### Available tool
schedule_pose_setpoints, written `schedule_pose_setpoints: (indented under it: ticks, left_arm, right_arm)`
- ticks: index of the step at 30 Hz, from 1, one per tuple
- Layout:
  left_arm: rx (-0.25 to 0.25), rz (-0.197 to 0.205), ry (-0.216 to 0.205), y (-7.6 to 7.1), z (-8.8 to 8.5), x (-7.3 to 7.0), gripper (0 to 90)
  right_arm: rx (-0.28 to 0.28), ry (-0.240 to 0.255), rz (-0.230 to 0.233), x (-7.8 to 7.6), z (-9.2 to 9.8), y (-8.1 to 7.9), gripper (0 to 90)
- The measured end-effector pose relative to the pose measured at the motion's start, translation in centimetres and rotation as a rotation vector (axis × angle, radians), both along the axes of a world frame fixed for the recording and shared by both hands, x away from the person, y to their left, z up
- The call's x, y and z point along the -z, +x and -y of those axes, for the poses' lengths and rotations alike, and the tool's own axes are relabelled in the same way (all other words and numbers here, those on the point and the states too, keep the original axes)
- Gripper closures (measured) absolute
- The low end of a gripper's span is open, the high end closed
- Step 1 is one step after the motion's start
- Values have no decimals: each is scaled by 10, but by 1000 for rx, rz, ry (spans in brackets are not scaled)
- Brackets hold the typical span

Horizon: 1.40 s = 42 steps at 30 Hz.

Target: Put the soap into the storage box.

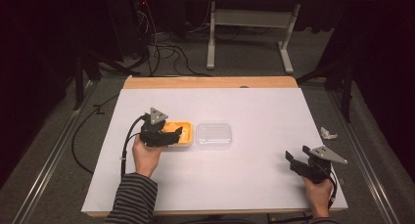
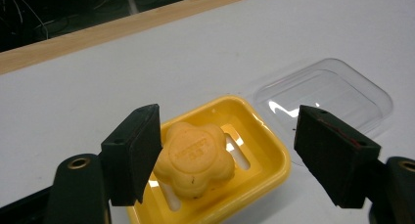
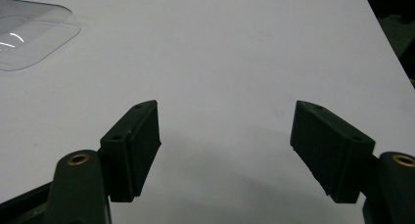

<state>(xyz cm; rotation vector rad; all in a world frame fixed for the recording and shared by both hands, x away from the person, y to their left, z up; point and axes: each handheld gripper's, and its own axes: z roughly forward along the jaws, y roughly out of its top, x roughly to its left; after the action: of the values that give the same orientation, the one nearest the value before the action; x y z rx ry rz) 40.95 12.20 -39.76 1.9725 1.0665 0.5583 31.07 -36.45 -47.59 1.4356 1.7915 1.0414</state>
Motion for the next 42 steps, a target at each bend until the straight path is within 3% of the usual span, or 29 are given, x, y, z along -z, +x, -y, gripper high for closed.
schedule_pose_setpoints:
  ticks: [3, 5, 24, 42]
  left_arm:
    - [-7, -4, -30, -7, -2, 1, 264]
    - [-7, 4, -18, -10, -6, 1, 264]
    - [-1, 24, -90, -39, -23, 1, 260]
    - [9, 24, -113, -58, -30, 4, 257]
  right_arm:
    - [-2, -3, -2, 0, -1, 0, 271]
    - [-2, -4, -2, 0, -1, 0, 272]
    - [3, -7, -8, 0, -1, 1, 272]
    - [3, -7, -5, 0, -1, 0, 272]
